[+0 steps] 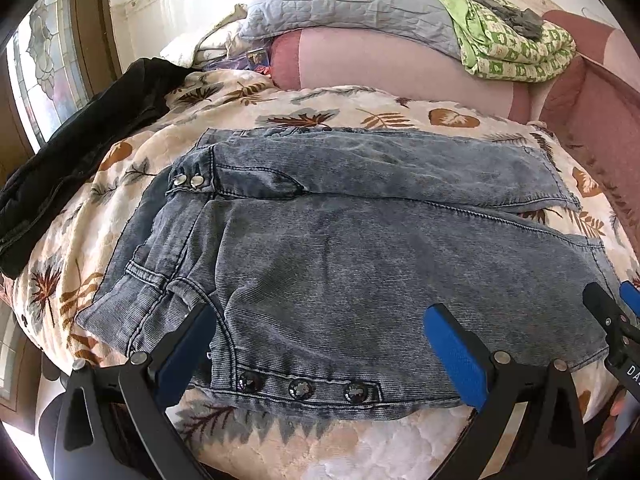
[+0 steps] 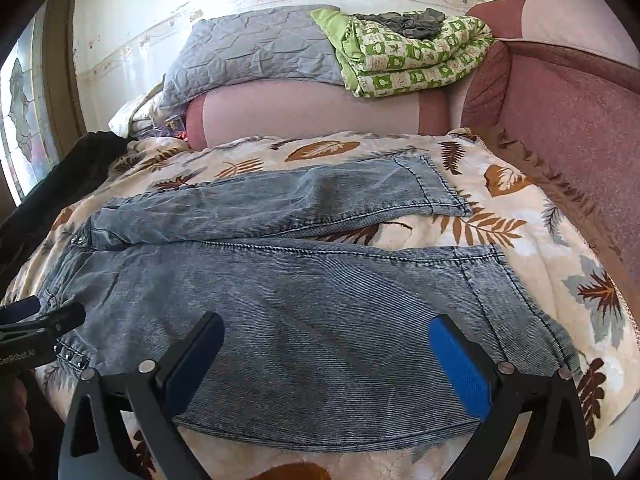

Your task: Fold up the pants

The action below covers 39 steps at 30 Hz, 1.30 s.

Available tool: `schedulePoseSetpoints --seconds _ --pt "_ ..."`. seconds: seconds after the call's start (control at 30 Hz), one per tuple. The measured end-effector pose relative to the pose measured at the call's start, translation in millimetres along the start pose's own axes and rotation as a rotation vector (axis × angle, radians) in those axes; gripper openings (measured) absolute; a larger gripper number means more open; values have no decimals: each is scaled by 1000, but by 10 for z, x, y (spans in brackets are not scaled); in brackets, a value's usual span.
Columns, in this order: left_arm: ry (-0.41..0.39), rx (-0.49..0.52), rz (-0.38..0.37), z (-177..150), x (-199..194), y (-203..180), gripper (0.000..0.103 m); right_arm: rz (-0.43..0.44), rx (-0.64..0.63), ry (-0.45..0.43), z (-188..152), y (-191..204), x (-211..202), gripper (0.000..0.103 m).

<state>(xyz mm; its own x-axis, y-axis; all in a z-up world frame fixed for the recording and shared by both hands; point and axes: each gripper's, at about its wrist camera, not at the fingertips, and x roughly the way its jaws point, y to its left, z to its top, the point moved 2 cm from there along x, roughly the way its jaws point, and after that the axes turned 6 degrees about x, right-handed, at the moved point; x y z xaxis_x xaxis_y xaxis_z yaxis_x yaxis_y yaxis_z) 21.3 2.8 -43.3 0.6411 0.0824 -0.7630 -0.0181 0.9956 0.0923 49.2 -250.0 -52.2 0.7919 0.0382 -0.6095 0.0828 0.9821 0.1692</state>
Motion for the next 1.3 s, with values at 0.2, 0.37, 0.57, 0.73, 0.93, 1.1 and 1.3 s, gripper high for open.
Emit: schedulePoseSetpoints --seconds 0.2,0.37,0.57,0.73,0.93,1.1,1.3 --pt "0 6 -1 0 -16 -34 103 5 -1 4 -7 7 3 103" --pt "1 7 -2 -5 -23 -45 103 7 -2 3 -10 11 -1 103" --pt "0 7 -2 -1 -32 -56 103 10 -3 6 -12 15 3 103" --pt "3 5 -2 -11 -34 -61 103 12 -4 6 -12 11 9 103" --pt "4 6 1 -16 -40 -59 103 13 -4 7 -13 11 8 103" --pt "4 5 0 -17 -43 -57 103 12 -3 6 -10 10 6 103" --pt "3 1 1 -20 -50 -48 103 13 -7 8 -15 10 0 103"
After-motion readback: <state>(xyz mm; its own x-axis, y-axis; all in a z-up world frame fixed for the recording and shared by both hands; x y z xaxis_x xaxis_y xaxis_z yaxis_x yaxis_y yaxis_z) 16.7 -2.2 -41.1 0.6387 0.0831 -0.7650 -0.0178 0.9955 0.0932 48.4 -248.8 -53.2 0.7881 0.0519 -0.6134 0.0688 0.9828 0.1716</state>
